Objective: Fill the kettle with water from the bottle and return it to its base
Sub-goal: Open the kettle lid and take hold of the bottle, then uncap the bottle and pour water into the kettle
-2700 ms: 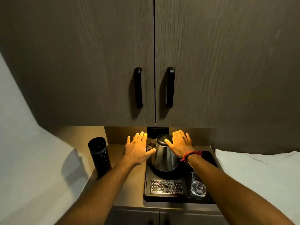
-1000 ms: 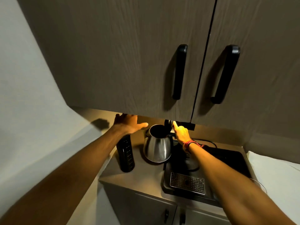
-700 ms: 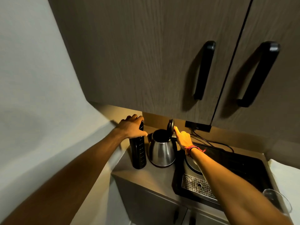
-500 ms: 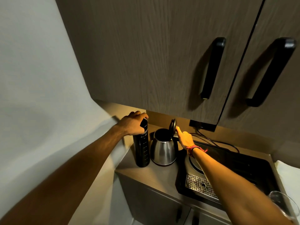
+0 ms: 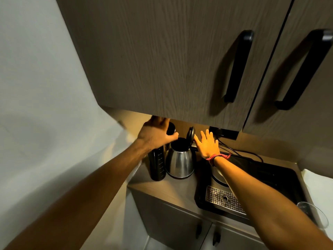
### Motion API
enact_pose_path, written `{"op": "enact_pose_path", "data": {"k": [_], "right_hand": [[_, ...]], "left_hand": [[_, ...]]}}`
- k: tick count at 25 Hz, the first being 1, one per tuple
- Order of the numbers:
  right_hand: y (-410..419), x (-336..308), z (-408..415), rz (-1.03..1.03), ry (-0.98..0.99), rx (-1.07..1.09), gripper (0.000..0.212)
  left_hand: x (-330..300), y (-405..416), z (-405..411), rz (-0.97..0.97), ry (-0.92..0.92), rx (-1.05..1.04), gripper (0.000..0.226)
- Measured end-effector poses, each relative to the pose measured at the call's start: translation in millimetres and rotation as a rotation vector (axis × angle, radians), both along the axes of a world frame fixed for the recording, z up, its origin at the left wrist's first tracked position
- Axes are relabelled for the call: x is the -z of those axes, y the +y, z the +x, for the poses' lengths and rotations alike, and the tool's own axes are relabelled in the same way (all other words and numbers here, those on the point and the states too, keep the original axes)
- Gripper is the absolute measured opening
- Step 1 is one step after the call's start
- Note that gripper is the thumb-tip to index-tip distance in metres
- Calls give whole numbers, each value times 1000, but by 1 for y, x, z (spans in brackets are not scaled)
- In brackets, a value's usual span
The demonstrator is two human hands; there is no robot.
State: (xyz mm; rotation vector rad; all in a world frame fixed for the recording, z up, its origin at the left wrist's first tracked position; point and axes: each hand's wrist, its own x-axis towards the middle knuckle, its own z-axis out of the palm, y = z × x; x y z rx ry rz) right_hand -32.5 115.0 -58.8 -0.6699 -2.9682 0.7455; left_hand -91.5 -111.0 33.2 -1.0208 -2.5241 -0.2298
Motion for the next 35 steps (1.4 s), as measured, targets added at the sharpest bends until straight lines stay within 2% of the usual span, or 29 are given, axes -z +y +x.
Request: {"op": "enact_pose_path", "data": {"k": [2, 4, 8, 12, 15, 19, 21, 22, 23, 25, 27, 29, 32, 35], "right_hand": [[1, 3, -1, 62, -33, -42, 70], [0, 3, 0, 107, -52, -60, 68], [0, 5, 1, 232, -110, -101, 67], [1, 5, -1, 203, -109, -45, 69], [1, 5, -2, 216, -106, -51, 70], [2, 7, 0, 272, -111, -102, 67], [1, 9, 0, 319, -120, -138, 68], [1, 9, 0, 311, -113, -129, 68], [0, 8, 0, 282, -100, -104, 68], [0, 7, -1, 230, -80, -64, 68], [0, 5, -2, 249, -87, -72, 67], [-1, 3, -2, 274, -87, -93, 66], [-4, 3, -1, 331, -75, -136, 66], [-7, 4, 0, 344, -76, -135, 65]], "left_hand": [[32, 9, 25, -122, -219, 218, 61], [83, 15, 54, -312, -374, 294, 59], [165, 19, 84, -434, -471, 98, 68], [194, 25, 92, -492, -421, 37, 75], [191, 28, 100, -367, -374, 29, 74], [142, 25, 80, -21, 81, 179, 66], [105, 16, 55, 205, 193, 75, 67], [91, 7, 42, 311, 188, -27, 70], [82, -4, 30, 414, 140, -141, 76], [83, -25, 14, 608, -86, -277, 92], [96, -36, 8, 761, -439, -241, 103], [109, -37, 9, 820, -696, -226, 101], [123, -30, 7, 890, -769, -272, 86], [124, -26, 8, 927, -738, -268, 82]]}}
